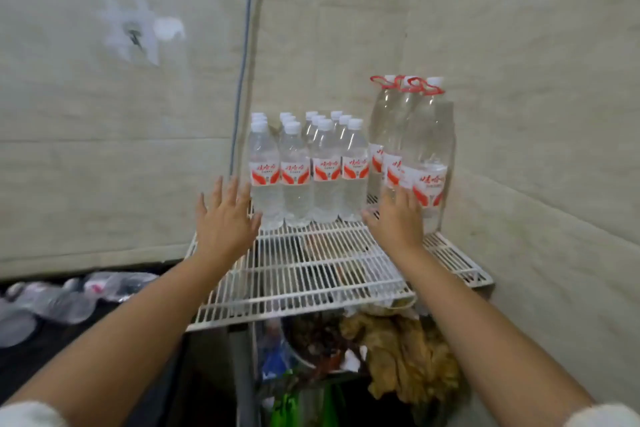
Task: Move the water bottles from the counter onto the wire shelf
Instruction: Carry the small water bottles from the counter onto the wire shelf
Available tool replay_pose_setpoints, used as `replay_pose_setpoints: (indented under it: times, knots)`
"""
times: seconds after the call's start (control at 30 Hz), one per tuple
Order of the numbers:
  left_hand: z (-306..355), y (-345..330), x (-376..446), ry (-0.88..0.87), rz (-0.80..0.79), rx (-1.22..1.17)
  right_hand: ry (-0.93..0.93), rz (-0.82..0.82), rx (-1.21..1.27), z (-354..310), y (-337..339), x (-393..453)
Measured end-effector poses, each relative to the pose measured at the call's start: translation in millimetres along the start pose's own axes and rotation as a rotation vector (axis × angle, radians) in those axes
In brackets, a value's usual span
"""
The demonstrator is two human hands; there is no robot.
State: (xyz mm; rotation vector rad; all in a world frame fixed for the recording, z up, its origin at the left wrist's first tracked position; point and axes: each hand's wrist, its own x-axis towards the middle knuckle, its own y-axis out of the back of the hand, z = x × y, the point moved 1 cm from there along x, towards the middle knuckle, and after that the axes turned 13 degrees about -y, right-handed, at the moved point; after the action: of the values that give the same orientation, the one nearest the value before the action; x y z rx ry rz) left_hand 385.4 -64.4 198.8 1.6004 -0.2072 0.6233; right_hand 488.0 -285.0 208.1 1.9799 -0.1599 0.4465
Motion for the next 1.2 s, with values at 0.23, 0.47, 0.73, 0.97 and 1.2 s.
replay_pose_setpoints:
  times: [0.23,0.47,0.73,0.97,1.2]
  knots:
    - [-66,44,-146,0.315,-0.089,0.087,0.356,-0.226,-0.029,-85,-16,-95]
    - [-139,88,-278,0.583,-0.2,0.188,0.653,-0.352,0.051,-190,-38,-205]
    - [-250,130,-404,0.854,-0.282,0.247,0.849,-0.416,0.049,-327,-80,-320]
    - [-383,172,-473,0.836,-0.347,0.295,0.82,-0.47,0.025,-445,-131,-404]
    - [-487,170,-516,0.861,-0.4,0.244,0.818,-0.515,-0.046,-522,-184,-453]
